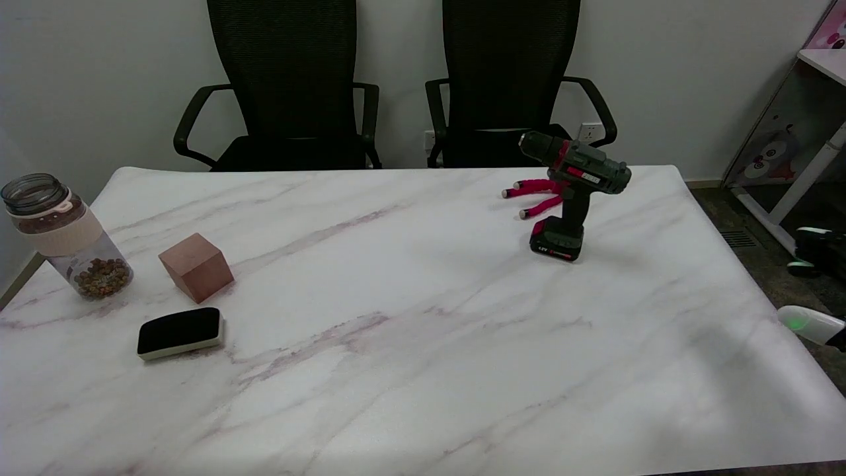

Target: Pick up the power screwdriver.

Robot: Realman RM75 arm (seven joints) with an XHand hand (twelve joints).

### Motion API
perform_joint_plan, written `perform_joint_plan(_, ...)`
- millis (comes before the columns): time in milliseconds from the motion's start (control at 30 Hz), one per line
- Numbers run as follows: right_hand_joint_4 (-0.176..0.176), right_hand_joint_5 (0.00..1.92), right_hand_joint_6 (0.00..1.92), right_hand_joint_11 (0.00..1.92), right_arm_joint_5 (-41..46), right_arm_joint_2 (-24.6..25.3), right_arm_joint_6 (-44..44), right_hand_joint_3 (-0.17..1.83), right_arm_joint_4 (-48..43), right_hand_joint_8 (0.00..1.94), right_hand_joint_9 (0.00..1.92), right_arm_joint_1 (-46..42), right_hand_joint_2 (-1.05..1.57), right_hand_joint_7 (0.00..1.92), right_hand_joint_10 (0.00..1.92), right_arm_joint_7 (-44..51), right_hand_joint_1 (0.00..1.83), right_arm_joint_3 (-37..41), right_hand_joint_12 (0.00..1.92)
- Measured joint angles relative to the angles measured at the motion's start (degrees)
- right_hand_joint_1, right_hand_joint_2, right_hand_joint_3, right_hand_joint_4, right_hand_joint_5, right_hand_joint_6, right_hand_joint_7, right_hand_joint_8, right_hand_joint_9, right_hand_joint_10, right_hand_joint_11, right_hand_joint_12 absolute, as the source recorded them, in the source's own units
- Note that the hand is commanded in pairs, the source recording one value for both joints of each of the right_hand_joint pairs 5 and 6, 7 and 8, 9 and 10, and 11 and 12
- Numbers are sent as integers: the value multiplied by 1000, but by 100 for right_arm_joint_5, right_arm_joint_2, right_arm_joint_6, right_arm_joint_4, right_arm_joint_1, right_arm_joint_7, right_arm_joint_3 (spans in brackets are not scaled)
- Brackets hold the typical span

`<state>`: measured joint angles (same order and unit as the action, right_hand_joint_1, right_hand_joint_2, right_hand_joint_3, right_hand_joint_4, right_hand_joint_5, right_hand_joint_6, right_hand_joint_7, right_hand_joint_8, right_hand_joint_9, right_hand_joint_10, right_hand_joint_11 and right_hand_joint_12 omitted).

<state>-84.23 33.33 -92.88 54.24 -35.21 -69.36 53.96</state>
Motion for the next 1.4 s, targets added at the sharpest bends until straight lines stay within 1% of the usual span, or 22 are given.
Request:
perform_joint_plan(67, 17, 482, 482, 528, -130, 8, 215, 768, -46, 482, 461, 189, -364, 482, 461, 20, 915, -40, 528)
perform_joint_plan(167, 35, 479, 479, 513, -307, 25, 504, 773, -106, 479, 450, 492, -385, 479, 450, 29, 913, -121, 513)
perform_joint_plan(333, 55, 477, 477, 496, -603, 82, 996, 755, -194, 477, 444, 1125, -394, 477, 444, -37, 911, -343, 496)
perform_joint_plan(467, 87, 477, 477, 482, -820, 166, 1387, 755, -244, 477, 427, 1578, -406, 477, 427, -107, 910, -482, 482)
perform_joint_plan(667, 95, 468, 468, 471, -1087, 348, 1881, 747, -275, 468, 426, 2238, -412, 468, 426, -190, 909, -653, 471)
perform_joint_plan(933, 102, 461, 461, 466, -1320, 630, 2320, 725, -330, 461, 427, 3097, -411, 461, 427, -296, 907, -953, 466)
perform_joint_plan(1067, 125, 450, 450, 454, -1395, 772, 2530, 738, -392, 450, 412, 3533, -430, 450, 412, -335, 905, -1157, 454)
perform_joint_plan(1133, 144, 444, 444, 444, -1424, 841, 2635, 745, -419, 444, 395, 3730, -442, 444, 395, -351, 903, -1246, 444)
perform_joint_plan(1300, 176, 425, 425, 421, -1479, 996, 2871, 743, -492, 425, 372, 4119, -472, 425, 372, -379, 899, -1426, 421)
perform_joint_plan(1400, 176, 429, 429, 408, -1506, 1120, 3023, 739, -563, 429, 362, 4380, -474, 429, 362, -393, 898, -1550, 408)
